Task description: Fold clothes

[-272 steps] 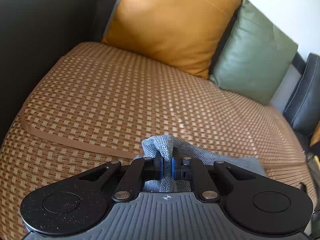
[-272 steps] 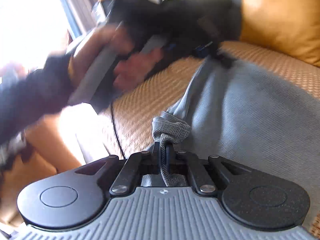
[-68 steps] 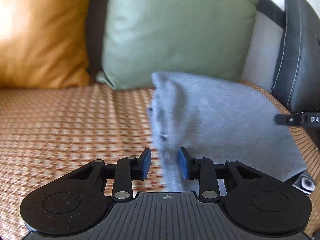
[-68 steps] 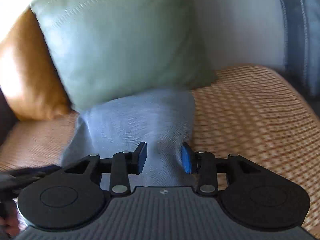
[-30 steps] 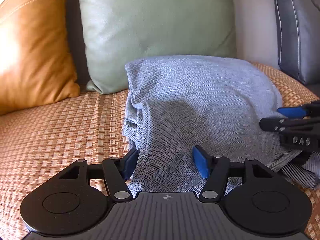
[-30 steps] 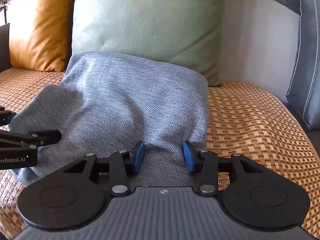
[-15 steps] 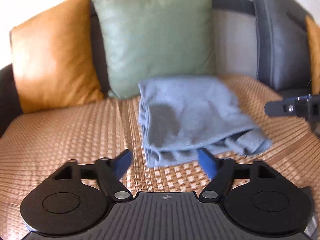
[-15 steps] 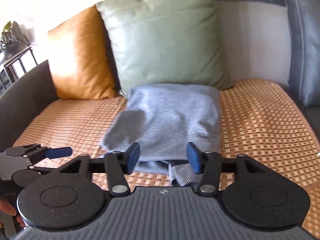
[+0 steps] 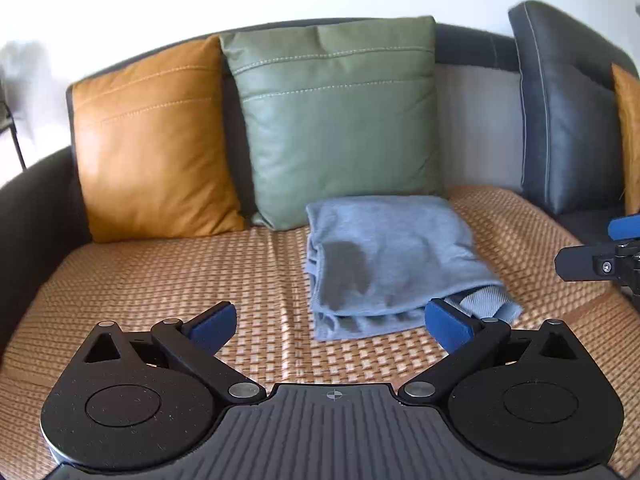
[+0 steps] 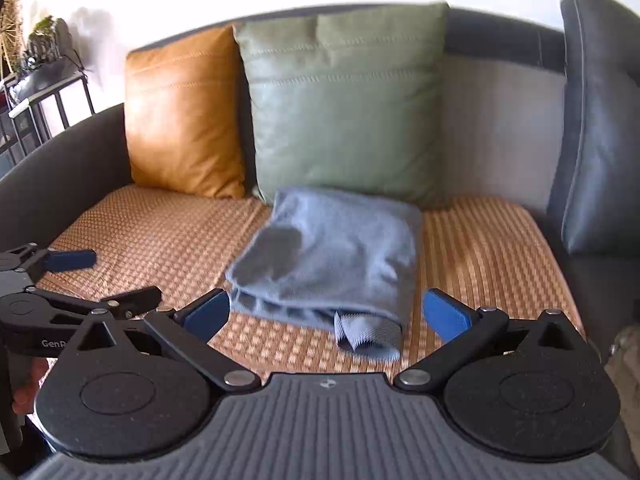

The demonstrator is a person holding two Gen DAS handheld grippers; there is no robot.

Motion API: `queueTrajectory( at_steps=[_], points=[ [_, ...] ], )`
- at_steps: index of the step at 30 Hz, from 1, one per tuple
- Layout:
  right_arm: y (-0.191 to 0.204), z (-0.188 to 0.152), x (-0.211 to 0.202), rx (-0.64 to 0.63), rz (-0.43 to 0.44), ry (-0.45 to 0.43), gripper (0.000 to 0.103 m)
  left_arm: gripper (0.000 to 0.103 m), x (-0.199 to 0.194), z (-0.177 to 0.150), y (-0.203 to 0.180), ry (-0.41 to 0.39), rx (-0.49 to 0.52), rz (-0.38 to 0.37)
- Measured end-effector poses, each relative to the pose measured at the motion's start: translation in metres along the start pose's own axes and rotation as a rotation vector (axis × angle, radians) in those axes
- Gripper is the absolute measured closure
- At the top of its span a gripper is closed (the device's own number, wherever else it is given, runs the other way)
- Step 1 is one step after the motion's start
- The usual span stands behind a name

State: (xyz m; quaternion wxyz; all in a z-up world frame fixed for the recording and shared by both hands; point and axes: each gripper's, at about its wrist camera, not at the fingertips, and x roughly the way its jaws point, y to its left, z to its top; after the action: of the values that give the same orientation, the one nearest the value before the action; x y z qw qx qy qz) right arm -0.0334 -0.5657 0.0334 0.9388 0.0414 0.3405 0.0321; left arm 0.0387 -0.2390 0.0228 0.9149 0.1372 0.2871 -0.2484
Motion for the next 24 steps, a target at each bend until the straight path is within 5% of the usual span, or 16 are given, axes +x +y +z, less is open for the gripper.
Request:
queueTrajectory(
  at_steps=[4,24],
  points=[
    [-0.005,-0.01,0.005,0.008,-0.017,0.029,0.0,0.0,0.002,-0.001,-0.014,0.013,0.067,0.044],
    [-0.002,-0.017,0.015,-0.03,-0.023,0.063,0.0,0.0,0.005,0.004,-0.015,0.042,-0.018,-0.033]
  ],
)
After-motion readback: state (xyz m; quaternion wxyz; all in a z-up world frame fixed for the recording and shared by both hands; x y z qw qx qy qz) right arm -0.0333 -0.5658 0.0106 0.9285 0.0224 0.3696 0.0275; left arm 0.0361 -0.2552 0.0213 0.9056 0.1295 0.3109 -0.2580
